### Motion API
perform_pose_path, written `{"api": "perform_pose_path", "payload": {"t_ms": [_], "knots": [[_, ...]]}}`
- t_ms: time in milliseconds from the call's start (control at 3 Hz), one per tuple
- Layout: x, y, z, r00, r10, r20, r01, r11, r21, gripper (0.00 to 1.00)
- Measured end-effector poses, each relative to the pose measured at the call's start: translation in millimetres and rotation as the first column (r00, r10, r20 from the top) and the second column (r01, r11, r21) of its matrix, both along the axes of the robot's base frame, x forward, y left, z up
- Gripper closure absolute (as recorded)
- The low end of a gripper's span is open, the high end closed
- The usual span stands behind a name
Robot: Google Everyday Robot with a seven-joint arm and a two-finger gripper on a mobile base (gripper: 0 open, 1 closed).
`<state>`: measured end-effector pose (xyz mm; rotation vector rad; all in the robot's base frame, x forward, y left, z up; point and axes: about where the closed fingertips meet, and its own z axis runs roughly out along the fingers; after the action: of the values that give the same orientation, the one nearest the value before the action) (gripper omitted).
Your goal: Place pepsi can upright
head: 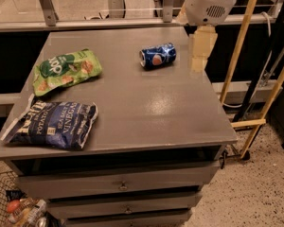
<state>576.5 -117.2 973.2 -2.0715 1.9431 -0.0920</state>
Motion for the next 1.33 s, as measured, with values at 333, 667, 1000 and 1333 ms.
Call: {"api": "perform_pose_path", "payload": {"t_ms": [333,667,1000,1333], "knots": [[5,4,1,0.9999,0.002,0.015,-0.002,1.000,0.007,0.00],[33,25,-10,0.9958,0.091,0.011,-0.090,0.996,-0.028,0.00],[72,52,-23,0.9798,0.200,0.007,-0.199,0.977,-0.083,0.00],[103,74,-40,0.9687,0.248,0.004,-0.246,0.961,-0.130,0.00]]}}
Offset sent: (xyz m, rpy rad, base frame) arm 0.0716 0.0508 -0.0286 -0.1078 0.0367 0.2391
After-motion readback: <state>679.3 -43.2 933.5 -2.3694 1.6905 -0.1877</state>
